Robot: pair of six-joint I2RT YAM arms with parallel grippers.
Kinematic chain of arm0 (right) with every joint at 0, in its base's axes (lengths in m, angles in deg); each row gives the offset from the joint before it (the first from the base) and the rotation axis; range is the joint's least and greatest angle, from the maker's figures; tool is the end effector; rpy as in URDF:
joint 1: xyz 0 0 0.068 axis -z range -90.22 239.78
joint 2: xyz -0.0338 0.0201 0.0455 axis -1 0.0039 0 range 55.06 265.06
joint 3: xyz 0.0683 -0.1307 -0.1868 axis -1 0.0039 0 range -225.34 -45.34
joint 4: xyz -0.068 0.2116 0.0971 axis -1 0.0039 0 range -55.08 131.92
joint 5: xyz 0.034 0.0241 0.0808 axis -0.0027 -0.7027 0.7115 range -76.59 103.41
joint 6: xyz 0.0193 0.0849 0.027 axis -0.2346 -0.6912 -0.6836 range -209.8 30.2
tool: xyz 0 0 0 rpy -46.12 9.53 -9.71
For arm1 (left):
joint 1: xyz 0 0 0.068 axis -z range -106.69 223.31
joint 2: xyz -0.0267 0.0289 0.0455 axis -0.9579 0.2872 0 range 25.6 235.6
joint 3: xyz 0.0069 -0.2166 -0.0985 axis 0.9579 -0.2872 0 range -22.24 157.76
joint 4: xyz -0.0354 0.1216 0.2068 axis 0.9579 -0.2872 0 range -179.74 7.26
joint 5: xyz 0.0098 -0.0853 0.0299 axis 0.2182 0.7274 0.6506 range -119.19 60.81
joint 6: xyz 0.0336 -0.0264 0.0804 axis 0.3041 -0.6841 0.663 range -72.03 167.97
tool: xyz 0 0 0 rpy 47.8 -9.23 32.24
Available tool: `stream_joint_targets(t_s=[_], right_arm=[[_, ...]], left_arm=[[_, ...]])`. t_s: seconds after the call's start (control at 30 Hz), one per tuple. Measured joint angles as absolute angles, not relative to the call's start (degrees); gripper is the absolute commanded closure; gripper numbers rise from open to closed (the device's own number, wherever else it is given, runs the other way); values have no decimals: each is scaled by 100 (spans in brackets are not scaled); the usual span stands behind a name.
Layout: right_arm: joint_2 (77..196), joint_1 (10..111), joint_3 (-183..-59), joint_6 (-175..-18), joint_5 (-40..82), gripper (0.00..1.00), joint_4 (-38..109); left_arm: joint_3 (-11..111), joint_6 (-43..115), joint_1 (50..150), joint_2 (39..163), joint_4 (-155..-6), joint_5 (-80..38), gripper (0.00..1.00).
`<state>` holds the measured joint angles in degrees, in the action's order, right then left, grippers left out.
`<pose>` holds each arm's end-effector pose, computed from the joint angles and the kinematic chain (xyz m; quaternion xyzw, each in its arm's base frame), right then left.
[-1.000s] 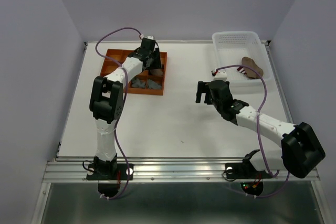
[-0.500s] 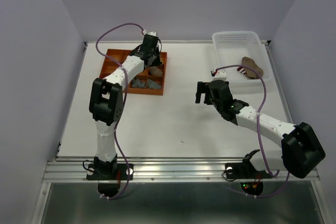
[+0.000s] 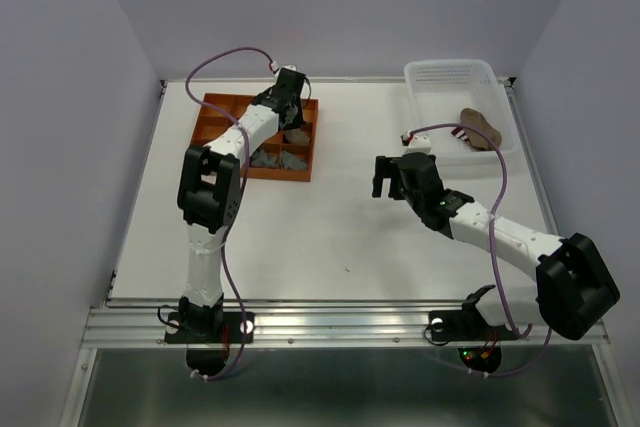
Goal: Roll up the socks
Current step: Place the rolled socks into the container
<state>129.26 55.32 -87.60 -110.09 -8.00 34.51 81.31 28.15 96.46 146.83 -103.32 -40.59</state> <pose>0.2710 0.1497 0.1863 -0.0157 0.8621 0.0767 0.5007 0.4581 -0.1783 0.2020 -0.0173 0.8962 -0.0759 0.4367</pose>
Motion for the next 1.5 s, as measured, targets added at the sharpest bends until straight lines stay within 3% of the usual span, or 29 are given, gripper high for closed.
stream_joint_targets(t_s=[0.3,1.5], right_arm=[[12926,5532,-8760,-10989,-804,0,3451],[13018,5532,-8760,-10944,-824,0,3451]], left_arm=[[8131,2815,9646,15077,-10459,-4221,100],[8129,2538,9601,15509,-10094,-4295,100]])
